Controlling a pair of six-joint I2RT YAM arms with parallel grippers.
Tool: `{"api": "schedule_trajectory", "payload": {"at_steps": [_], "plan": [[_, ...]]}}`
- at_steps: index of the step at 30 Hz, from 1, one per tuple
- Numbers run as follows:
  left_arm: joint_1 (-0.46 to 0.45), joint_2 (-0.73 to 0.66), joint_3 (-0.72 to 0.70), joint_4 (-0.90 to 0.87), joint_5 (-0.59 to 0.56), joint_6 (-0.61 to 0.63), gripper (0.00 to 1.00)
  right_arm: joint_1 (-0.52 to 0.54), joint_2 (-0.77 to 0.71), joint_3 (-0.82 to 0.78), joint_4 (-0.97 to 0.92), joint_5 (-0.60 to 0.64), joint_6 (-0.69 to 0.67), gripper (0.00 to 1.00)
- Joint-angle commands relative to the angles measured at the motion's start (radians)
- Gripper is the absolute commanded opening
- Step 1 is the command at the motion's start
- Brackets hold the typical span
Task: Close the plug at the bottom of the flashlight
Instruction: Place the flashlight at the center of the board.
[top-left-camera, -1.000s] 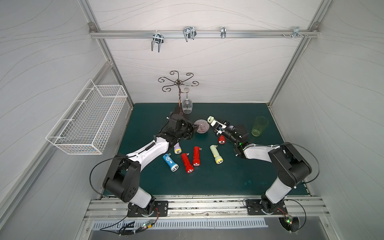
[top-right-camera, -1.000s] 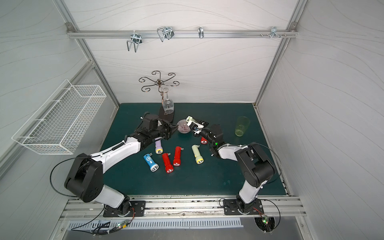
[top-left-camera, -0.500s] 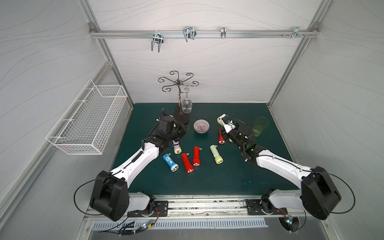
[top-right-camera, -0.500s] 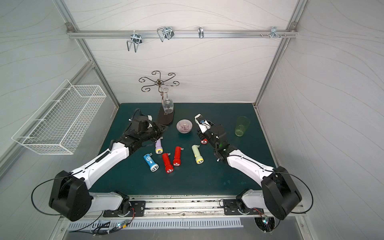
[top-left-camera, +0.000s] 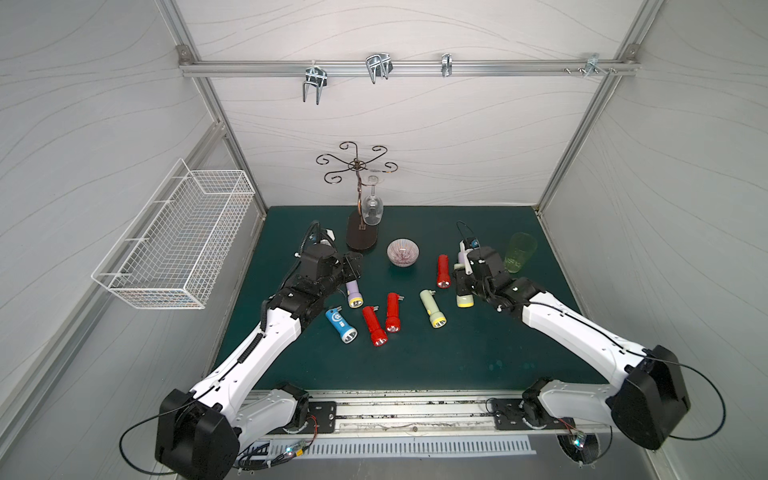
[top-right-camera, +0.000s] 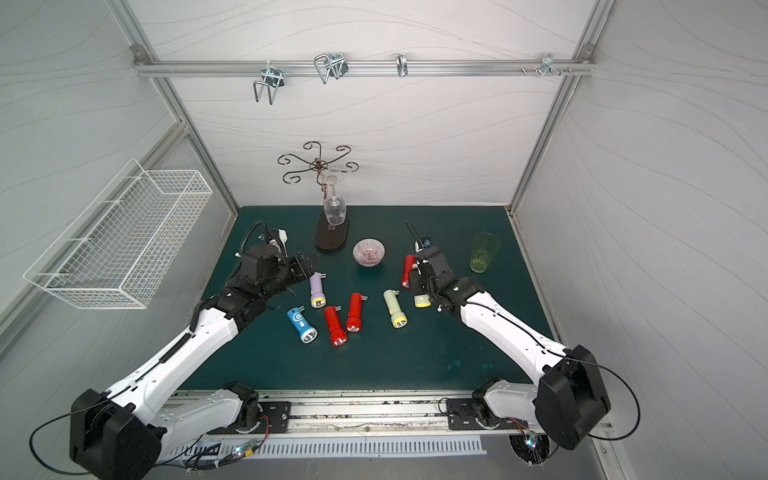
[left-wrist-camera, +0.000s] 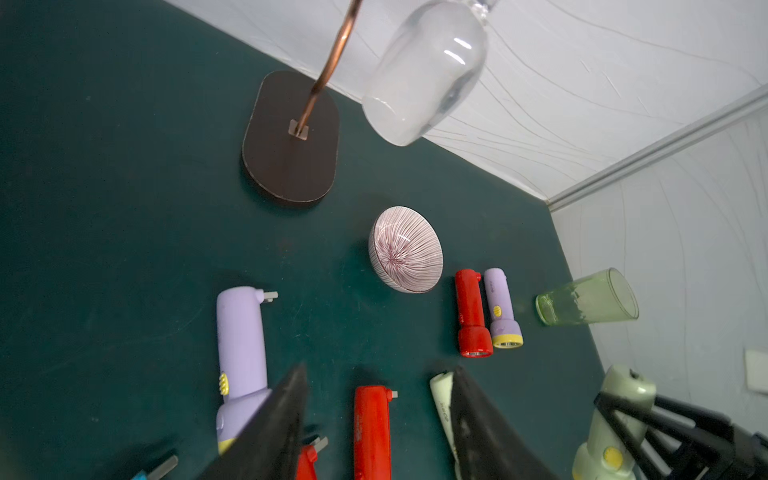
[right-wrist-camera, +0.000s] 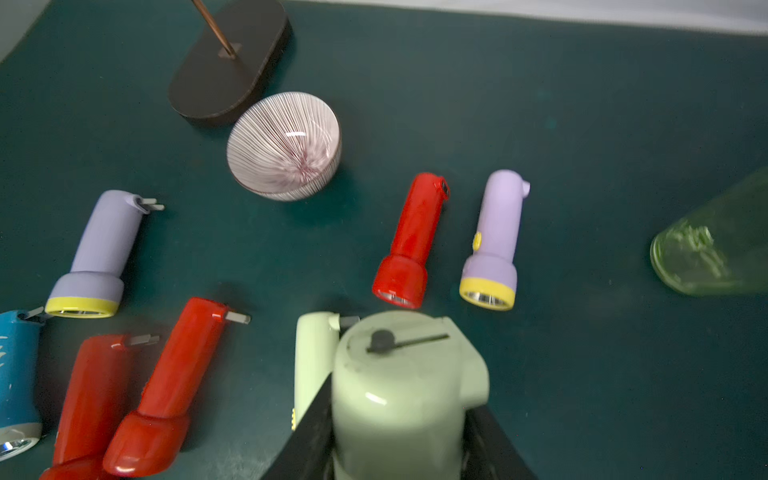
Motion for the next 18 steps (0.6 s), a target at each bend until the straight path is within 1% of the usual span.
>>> {"api": "schedule_trajectory", "payload": {"at_steps": [1,3,5,8,11,13,18], "plan": [[0.061,0.005,0.024,0.018,-0.030,0.031,0.70,-0.018,0.042,0.008,-0.193,-0.045,0.129,0.00],[0.109,0.008,0.024,0.011,-0.027,0.004,0.81,-0.040,0.074,0.009,-0.229,-0.073,0.151,0.00],[0.153,0.014,0.027,-0.005,-0.033,-0.001,0.87,-0.061,0.108,0.012,-0.252,-0.105,0.163,0.00],[0.208,0.028,0.062,-0.074,-0.089,0.014,0.99,-0.106,0.176,0.027,-0.283,-0.163,0.174,0.00],[0.256,0.027,0.074,-0.098,-0.120,0.020,1.00,-0.144,0.254,0.046,-0.299,-0.224,0.171,0.00],[0.267,0.024,0.074,-0.103,-0.134,0.022,0.99,-0.146,0.298,0.060,-0.307,-0.225,0.170,0.00],[0.267,0.037,0.060,-0.080,-0.089,0.006,0.99,-0.146,0.385,0.090,-0.304,-0.212,0.168,0.00]]}}
